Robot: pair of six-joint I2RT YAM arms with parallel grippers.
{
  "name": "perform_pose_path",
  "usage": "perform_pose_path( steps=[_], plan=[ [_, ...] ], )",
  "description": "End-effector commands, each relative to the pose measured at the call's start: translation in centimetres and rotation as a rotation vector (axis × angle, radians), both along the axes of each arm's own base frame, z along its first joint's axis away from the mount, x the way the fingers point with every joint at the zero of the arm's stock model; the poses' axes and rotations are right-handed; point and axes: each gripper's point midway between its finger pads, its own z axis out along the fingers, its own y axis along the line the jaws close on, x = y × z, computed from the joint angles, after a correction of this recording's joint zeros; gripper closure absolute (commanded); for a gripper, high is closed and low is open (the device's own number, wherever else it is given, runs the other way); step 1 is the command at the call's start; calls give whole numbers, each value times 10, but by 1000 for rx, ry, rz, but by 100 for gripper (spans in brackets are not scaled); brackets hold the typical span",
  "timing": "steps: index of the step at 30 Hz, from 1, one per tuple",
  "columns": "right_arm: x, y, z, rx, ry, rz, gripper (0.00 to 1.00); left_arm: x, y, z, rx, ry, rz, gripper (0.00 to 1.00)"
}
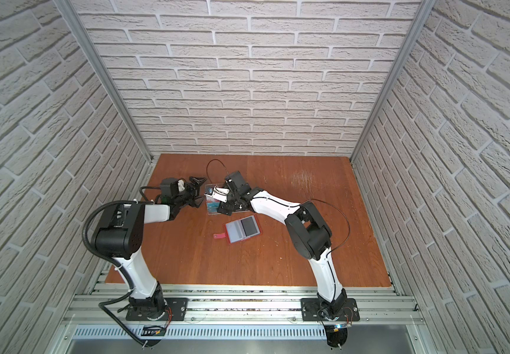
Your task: Take the credit cards out of the card holder
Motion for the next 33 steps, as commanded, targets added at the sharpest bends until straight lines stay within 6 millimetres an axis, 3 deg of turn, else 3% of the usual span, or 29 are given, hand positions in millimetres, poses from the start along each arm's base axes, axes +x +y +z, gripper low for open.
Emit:
perform_pose_path(
  steps=[1, 6, 16, 24, 33],
  plan=[
    [11, 1, 33, 79, -98, -116, 1, -3, 5, 24, 28, -83, -3, 2],
    [20, -1, 18, 31, -165, -217, 1, -13, 7, 24, 33, -83, 2, 2],
    [22, 8, -4, -1, -201, -261, 1, -34, 9, 17, 46, -76, 4, 2],
    [16, 2, -9, -18, -206, -267, 0, -41, 13, 12, 56, -73, 14, 2],
    [35, -2, -9, -34, -259, -354, 0, -54, 14, 10, 61, -69, 16, 2]
  ],
)
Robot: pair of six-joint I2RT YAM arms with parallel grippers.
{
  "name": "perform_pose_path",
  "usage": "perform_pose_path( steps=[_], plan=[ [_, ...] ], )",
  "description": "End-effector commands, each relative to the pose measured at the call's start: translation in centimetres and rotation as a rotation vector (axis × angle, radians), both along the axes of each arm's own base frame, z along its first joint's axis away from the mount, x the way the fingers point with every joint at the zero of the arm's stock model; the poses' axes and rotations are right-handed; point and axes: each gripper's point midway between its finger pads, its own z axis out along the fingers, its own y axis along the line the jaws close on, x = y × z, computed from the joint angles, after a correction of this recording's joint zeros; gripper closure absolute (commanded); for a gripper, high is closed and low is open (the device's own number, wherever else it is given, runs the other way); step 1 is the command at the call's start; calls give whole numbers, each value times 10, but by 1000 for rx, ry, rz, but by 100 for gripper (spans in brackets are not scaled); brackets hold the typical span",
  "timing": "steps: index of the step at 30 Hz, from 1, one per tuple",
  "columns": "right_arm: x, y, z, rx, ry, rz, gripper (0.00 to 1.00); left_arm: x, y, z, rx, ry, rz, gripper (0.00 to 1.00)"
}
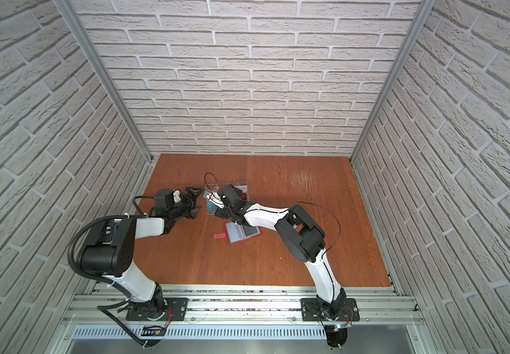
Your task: Take the credit cards out of the card holder
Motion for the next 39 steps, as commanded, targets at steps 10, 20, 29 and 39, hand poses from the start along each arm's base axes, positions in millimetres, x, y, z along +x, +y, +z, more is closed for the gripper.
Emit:
perform_pose_path(
  steps=[10, 20, 29, 39],
  plan=[
    [21, 7, 21, 63, -83, -86, 0, -19, 5, 9, 40, -67, 1, 2],
    [-3, -10, 71, 144, -117, -114, 1, -52, -9, 10, 133, -69, -51, 2],
    [-29, -88, 128, 284, -184, -420, 0, -100, -48, 56, 538, -182, -190, 2],
    [-88, -187, 109, 416, 50, -662, 0, -127, -74, 31, 475, -92, -191, 2]
  ],
)
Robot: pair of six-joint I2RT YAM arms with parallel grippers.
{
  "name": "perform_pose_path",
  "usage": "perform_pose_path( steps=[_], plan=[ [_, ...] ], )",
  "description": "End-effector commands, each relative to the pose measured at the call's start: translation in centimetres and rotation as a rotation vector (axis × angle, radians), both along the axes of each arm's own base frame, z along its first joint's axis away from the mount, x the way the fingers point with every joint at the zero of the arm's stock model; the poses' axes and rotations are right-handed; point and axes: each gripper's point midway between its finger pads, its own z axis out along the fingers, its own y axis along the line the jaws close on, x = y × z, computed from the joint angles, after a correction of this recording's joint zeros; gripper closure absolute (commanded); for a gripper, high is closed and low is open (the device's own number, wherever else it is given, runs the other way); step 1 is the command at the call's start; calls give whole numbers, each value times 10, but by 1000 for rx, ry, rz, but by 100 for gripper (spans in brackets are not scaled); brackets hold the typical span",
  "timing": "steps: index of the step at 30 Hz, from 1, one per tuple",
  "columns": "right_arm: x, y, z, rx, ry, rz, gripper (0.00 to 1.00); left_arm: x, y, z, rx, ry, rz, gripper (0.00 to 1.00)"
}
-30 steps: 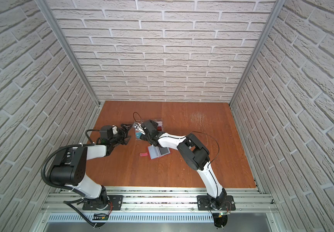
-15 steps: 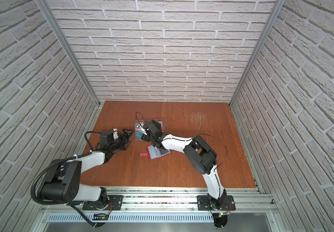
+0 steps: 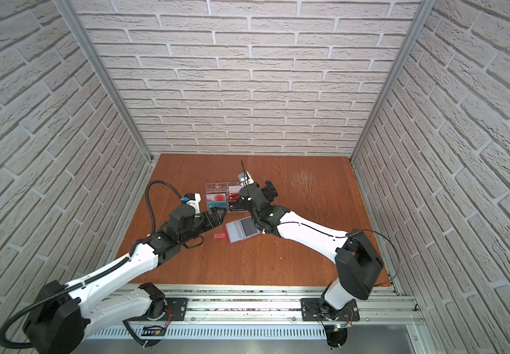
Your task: Take the credit cards out of the card holder
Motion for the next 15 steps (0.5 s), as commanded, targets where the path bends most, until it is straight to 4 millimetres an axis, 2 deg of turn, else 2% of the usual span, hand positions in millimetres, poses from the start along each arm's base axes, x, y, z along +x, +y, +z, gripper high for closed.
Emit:
perform_pose_path(
  steps=[1, 3, 7, 10, 15],
  plan=[
    [-26, -30, -20, 166, 128, -32, 1, -1, 12, -38, -93, 115, 71, 2],
    [-36, -45, -30, 212, 170, -40, 0, 1, 3, -41, -161, 97, 48, 2],
    [-48, -57, -47, 298, 262, -21, 0, -3, -18, -47, -68, 151, -4, 2],
    [-50, -54, -65, 342, 348, -1, 1, -4, -28, -51, -30, 200, 7, 2],
    [-43, -41, -86, 492, 488, 21, 7, -1, -43, -59, -103, 257, 23, 2]
  ],
)
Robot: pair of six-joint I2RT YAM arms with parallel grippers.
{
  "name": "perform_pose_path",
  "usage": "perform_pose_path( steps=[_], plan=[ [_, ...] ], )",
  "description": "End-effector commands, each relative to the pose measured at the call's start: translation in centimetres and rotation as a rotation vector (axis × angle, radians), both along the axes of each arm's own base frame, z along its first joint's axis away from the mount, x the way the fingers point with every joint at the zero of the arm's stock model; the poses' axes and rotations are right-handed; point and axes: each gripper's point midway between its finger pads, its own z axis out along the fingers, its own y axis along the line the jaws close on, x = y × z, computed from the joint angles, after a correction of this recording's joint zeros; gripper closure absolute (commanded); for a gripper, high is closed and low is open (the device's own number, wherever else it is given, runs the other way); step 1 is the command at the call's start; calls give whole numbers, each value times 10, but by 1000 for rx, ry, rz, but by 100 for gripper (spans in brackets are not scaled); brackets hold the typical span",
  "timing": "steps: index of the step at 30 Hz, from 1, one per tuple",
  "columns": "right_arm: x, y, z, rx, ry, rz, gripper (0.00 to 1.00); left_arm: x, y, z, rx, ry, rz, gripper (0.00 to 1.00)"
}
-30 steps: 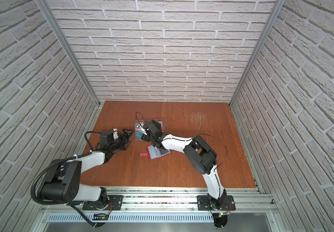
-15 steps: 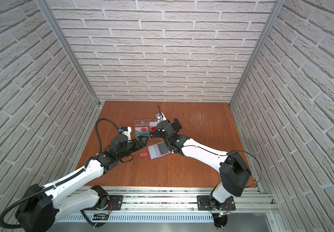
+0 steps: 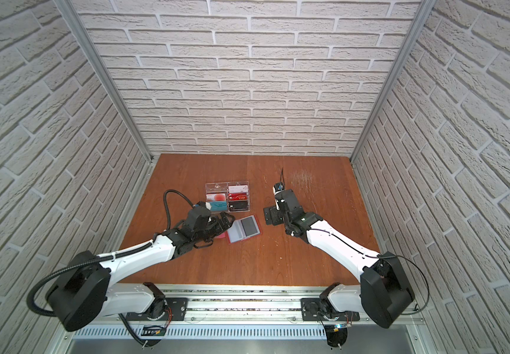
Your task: Take the credit cards out of the card holder
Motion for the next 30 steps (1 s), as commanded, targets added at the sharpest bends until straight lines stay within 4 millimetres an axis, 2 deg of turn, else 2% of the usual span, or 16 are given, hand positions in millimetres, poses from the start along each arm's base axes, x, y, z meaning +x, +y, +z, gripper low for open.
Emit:
perform_pose_path(
  steps=[1, 11, 19, 30],
  plan=[
    [-1, 23, -9, 152, 90, 47, 8, 3, -8, -5, -50, 48, 35, 2],
    [5, 42, -36, 303, 179, 62, 20, 3, -19, -14, -159, 111, 90, 2],
    [6, 61, -68, 363, 292, 95, 33, 6, -25, -25, -183, 134, 97, 2],
    [-1, 68, -83, 402, 350, 102, 44, 10, -41, -23, -208, 138, 38, 2]
  ],
)
